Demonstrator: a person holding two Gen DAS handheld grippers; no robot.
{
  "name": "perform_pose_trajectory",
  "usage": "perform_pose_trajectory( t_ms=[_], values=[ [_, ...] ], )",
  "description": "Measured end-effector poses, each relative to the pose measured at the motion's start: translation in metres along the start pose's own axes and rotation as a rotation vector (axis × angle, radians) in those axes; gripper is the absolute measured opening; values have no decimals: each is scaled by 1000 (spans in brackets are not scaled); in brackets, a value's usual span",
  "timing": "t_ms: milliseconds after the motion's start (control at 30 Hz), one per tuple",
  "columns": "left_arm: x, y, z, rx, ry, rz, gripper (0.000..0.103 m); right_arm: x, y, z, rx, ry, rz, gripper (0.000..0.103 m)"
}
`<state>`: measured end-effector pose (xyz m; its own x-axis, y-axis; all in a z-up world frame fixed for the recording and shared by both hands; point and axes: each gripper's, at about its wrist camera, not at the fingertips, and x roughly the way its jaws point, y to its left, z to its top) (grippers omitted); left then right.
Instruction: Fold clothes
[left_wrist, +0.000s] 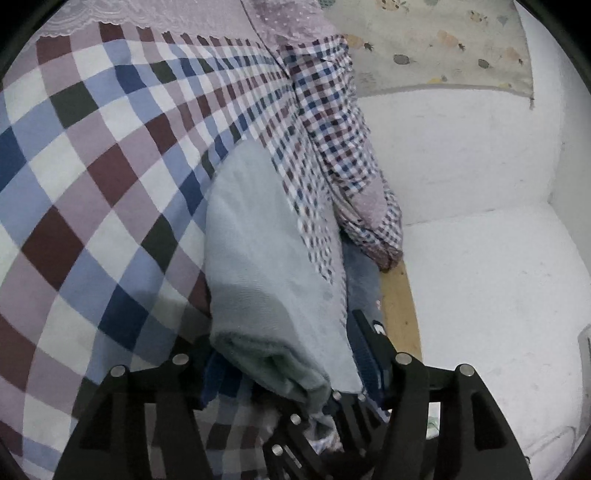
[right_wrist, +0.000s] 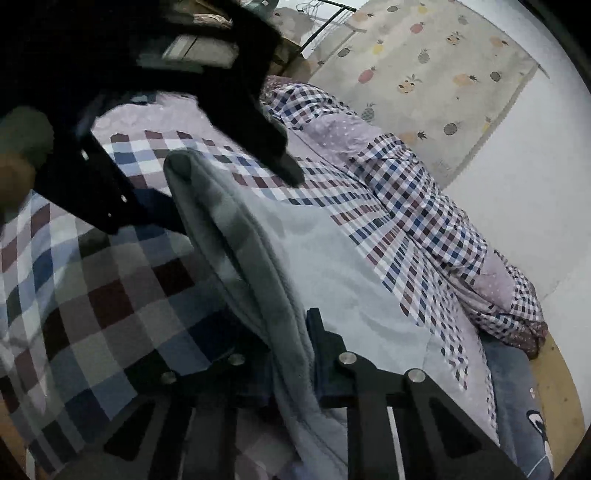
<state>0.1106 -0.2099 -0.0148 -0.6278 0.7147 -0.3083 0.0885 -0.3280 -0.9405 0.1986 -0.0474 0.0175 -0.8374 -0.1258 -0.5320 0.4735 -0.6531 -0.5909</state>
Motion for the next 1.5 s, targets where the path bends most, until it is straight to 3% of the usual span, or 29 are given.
perform_pose_trajectory(
  t_ms=[67, 100, 167, 200, 333, 500, 667, 800, 933, 1033, 1100, 1167, 1233, 1333, 1500],
  values=[
    [1, -1, 1, 0, -17, 19, 22, 1, 2, -2, -20, -5, -30, 18],
    [1, -1, 2, -4, -19, 23, 22, 1, 3, -2, -30, -8, -45, 20],
    [-1, -2, 4, -8, -22, 25, 20, 0, 7, -11, -57, -5, -108, 39],
    [-1, -3, 5, 1, -23, 31, 19, 0, 8, -18, -71, 2, -149, 43],
    [0, -12, 7, 22, -26, 19, 17, 2, -12, -55, -31, 101, -231, 48],
    [4, -23, 9, 26, -38, -15, 16, -5, -37, -81, 38, 158, -254, 48],
    [0, -36, 6, 67, -29, -42, 13, -7, -33, -77, 72, 158, -212, 23],
    [-16, -48, -3, 124, -16, -63, 12, -28, -43, -71, 107, 123, -172, 20],
    [-65, -61, -24, 190, -96, -132, 12, -75, -45, -50, 138, 25, -143, 18],
    [-91, -59, -28, 225, -150, -101, 12, -87, -22, -38, 97, -6, -116, 19],
    [-92, -42, -28, 162, -135, -73, 12, -78, -4, -42, 60, 32, -108, 22],
    [-93, -27, -29, 112, -119, -41, 12, -69, 13, -46, 23, 88, -92, 31],
    [-94, -22, -33, 102, -103, -5, 12, -75, 25, -46, 5, 84, -88, 39],
    [-97, -16, -34, 75, -88, -14, 13, -96, 42, -27, -44, -10, -108, 54],
    [-96, -7, -32, 39, -37, -45, 13, -114, 88, 14, -184, -162, -113, 62]
  ],
)
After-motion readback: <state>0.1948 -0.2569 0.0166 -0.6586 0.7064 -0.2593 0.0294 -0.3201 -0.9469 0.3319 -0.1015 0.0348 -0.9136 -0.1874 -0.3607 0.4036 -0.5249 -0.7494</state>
